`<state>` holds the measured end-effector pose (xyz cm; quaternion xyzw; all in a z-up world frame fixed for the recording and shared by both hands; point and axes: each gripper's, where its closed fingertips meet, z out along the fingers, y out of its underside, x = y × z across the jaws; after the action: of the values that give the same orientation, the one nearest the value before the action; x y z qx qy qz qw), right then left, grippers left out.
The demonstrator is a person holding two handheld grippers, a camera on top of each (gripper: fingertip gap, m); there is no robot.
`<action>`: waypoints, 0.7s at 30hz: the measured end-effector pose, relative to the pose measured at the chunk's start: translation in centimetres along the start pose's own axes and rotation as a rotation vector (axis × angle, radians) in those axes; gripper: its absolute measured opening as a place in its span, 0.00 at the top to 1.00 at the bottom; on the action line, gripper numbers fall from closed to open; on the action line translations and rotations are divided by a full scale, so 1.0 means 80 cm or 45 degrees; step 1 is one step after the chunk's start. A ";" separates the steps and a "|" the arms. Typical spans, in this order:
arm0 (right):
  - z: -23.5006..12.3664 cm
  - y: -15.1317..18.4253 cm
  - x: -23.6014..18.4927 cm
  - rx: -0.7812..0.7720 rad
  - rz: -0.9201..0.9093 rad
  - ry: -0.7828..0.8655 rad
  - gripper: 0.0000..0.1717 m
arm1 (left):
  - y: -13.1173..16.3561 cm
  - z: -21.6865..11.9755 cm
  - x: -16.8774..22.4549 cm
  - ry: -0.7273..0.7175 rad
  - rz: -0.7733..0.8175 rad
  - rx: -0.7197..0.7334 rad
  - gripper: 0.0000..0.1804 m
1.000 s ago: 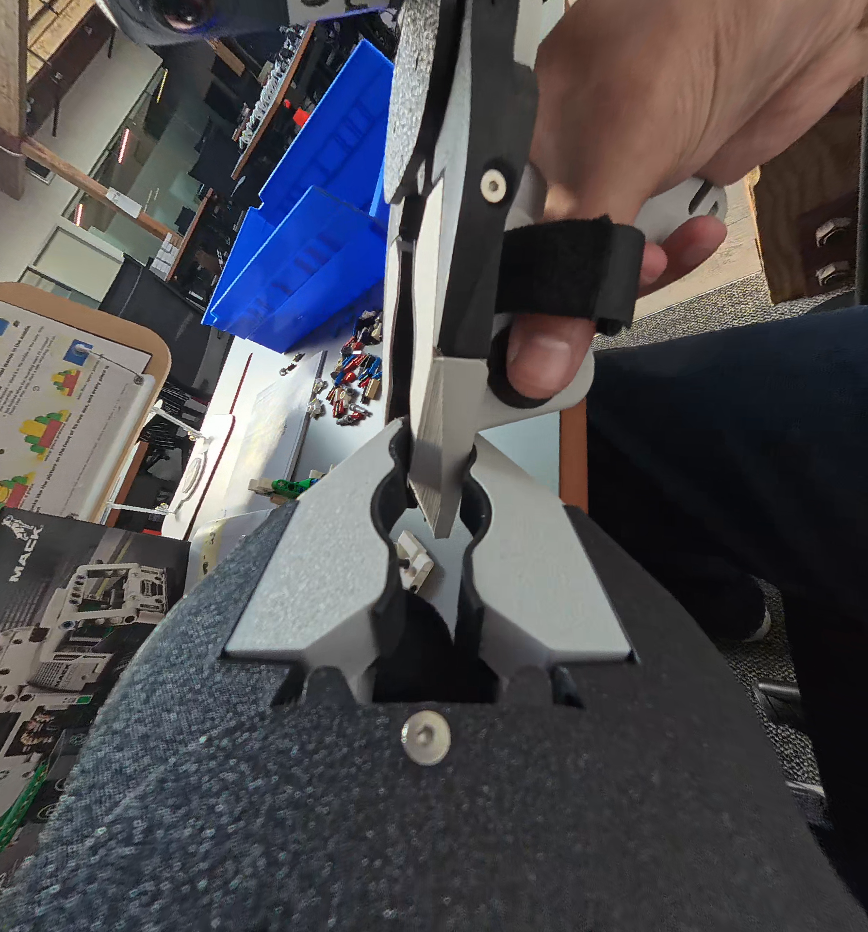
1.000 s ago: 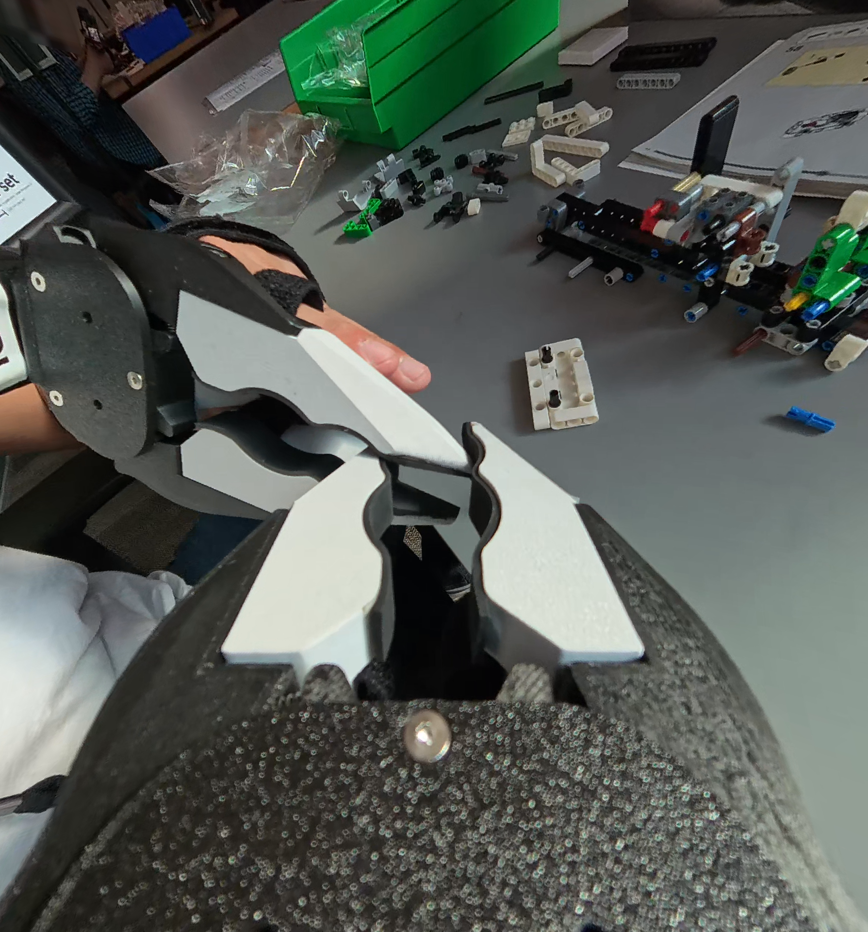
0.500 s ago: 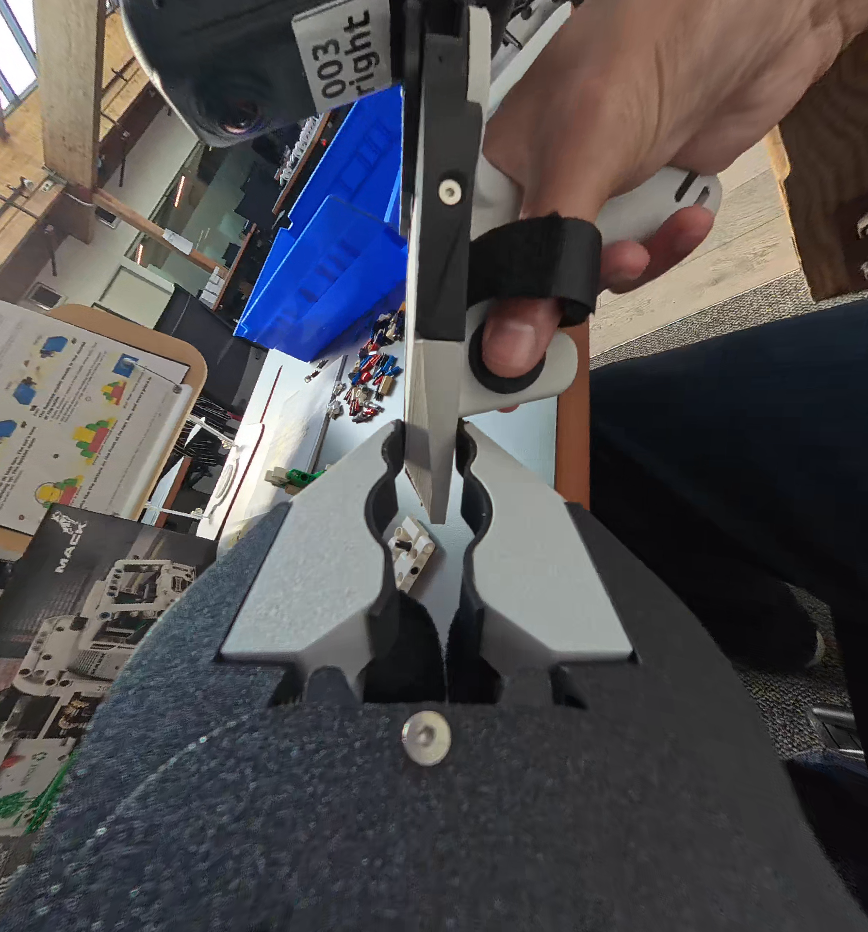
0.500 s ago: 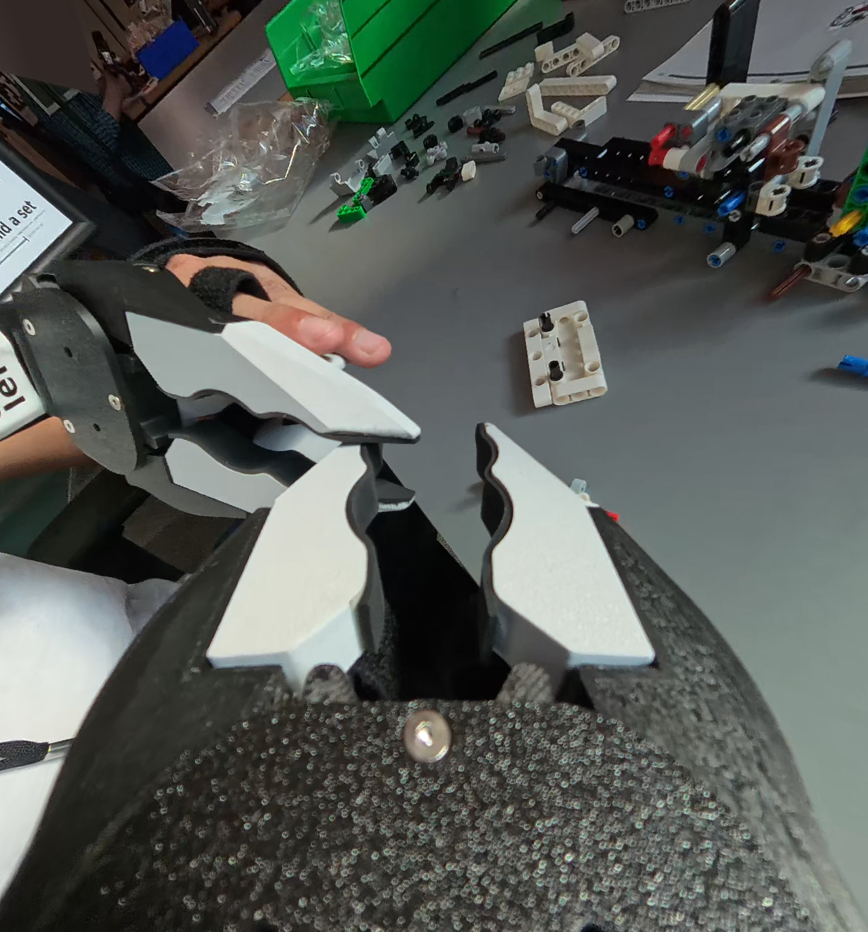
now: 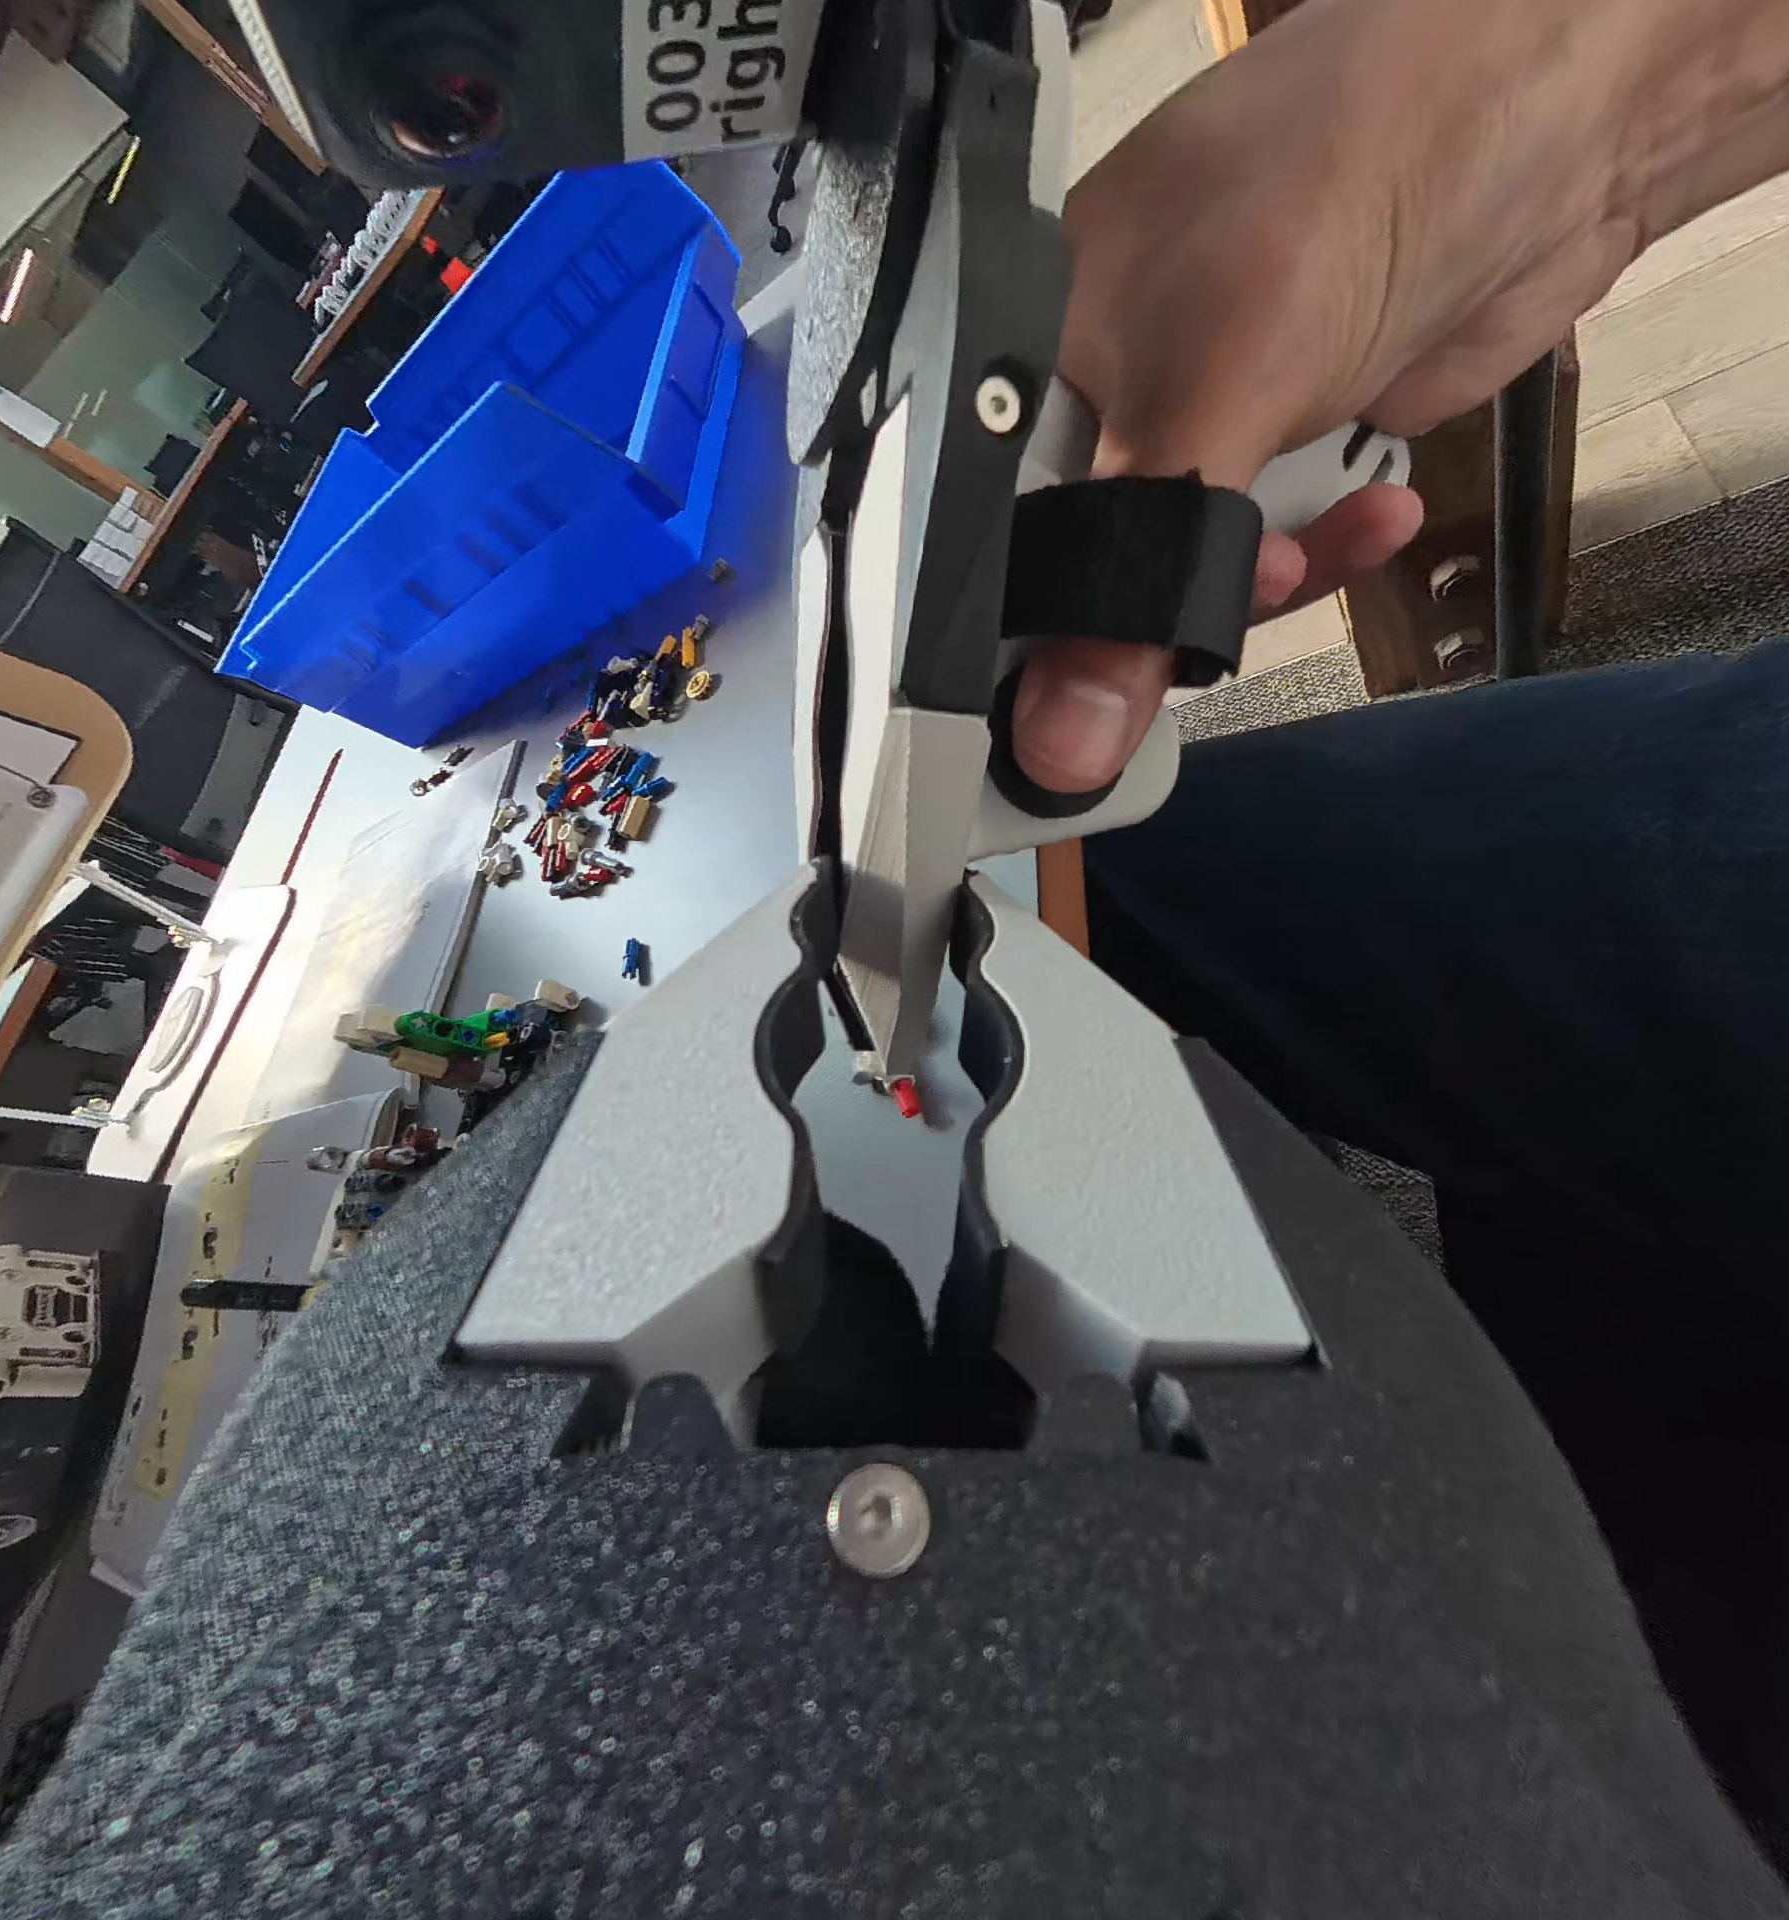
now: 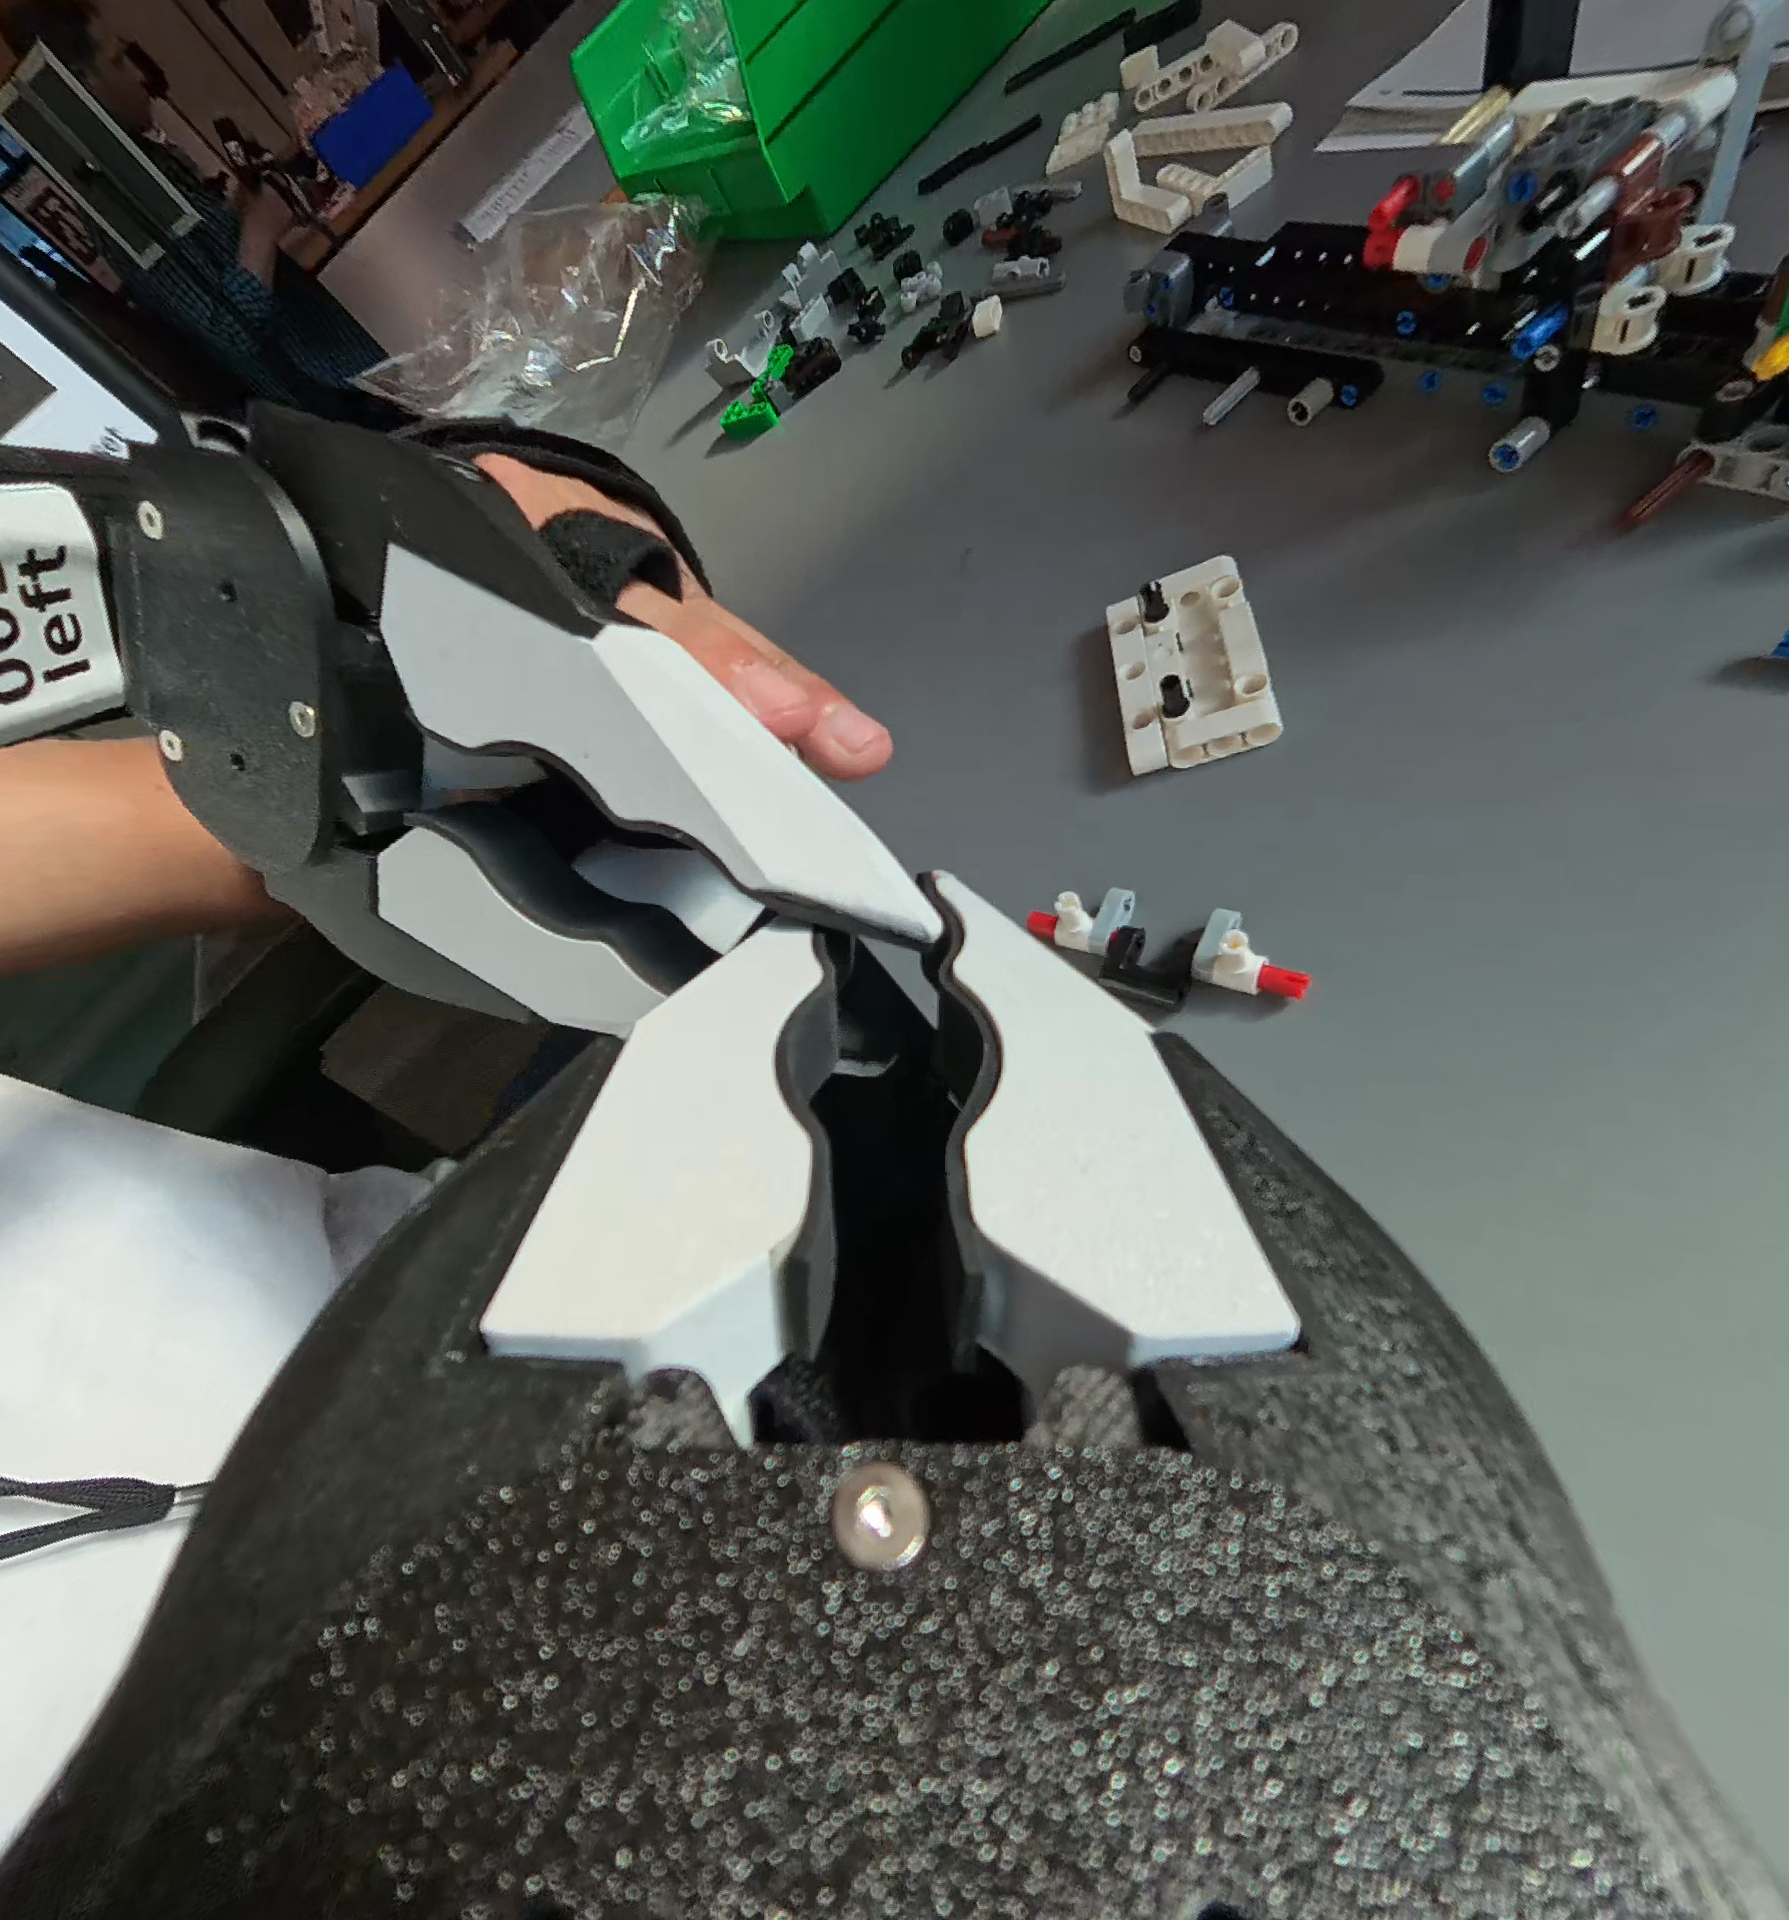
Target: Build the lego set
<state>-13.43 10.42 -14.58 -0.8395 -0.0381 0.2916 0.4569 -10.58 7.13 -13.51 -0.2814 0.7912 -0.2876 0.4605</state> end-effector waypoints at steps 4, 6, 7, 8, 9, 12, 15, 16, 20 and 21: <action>-0.013 -0.001 0.017 -0.015 -0.073 0.071 0.90 | 0.020 -0.004 -0.009 0.059 -0.133 -0.038 0.83; -0.031 -0.002 0.035 -0.030 -0.128 0.170 0.88 | 0.041 -0.017 -0.023 0.069 -0.273 -0.067 0.83; -0.039 0.000 0.048 -0.045 -0.177 0.251 0.87 | 0.047 -0.022 -0.024 0.099 -0.358 -0.060 0.82; -0.045 0.001 0.055 -0.052 -0.224 0.291 0.86 | 0.050 -0.027 -0.023 0.132 -0.438 -0.052 0.82; -0.046 0.003 0.056 -0.052 -0.260 0.292 0.85 | 0.053 -0.028 -0.021 0.146 -0.500 -0.051 0.82; -0.042 0.009 0.063 -0.055 -0.316 0.292 0.85 | 0.065 -0.020 -0.011 0.174 -0.555 -0.111 0.83; -0.035 0.015 0.072 -0.077 -0.260 0.266 0.83 | 0.067 -0.006 -0.011 0.160 -0.537 -0.161 0.85; -0.034 0.018 0.074 -0.081 -0.250 0.263 0.83 | 0.066 -0.001 -0.012 0.153 -0.546 -0.167 0.87; -0.033 0.018 0.070 -0.067 -0.314 0.347 0.84 | 0.077 0.017 -0.005 0.143 -0.504 -0.300 0.93; -0.032 0.015 0.064 -0.039 -0.337 0.362 0.85 | 0.082 0.020 -0.006 0.112 -0.481 -0.338 0.94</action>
<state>-8.06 9.53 -16.79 -0.8667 -0.0876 0.1068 0.4793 -10.17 11.63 -18.58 -0.4697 0.7747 -0.2740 0.3226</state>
